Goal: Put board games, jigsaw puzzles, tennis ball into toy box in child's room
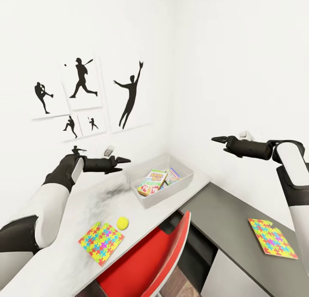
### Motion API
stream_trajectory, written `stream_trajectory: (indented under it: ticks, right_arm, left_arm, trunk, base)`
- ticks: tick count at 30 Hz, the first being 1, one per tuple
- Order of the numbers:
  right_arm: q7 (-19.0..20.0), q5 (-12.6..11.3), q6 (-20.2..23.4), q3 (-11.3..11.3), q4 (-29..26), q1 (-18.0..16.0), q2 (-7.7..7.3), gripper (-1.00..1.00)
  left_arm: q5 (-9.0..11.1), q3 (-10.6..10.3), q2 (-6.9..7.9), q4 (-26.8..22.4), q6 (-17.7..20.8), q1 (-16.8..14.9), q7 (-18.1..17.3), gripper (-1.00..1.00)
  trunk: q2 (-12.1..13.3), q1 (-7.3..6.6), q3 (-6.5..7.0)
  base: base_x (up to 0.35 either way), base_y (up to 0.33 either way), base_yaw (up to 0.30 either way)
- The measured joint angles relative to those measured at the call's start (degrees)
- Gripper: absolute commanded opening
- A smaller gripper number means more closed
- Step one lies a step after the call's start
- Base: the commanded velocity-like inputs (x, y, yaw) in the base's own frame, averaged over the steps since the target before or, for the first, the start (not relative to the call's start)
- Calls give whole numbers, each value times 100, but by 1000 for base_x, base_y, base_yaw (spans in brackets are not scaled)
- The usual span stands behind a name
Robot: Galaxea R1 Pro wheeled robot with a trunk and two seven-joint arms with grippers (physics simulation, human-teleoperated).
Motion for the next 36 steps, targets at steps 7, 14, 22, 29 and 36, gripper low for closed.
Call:
stream_trajectory:
  ticks: [7,14,22,29,36]
  right_arm:
    - [-167,-8,3,-2,84,1,1,100]
    - [-198,4,3,-1,112,1,-6,100]
    - [-203,4,4,5,144,0,-4,100]
    - [-239,13,7,35,163,1,2,100]
    - [-1121,-4,12,379,147,-24,13,100]
  left_arm:
    - [-1,-210,141,1,9,8,5,100]
    - [-4,-334,153,2,2,16,68,100]
    - [-2,-342,154,2,3,17,208,100]
    - [-3,-344,154,7,2,25,298,100]
    - [-35,-345,175,11,2,26,328,100]
  trunk:
    - [1,0,37]
    - [1,1,41]
    - [-1,2,42]
    - [1,0,41]
    - [2,2,42]
  base:
    - [-1,0,65]
    - [-20,0,6]
    - [-180,0,1]
    - [-42,0,0]
    - [-109,26,0]
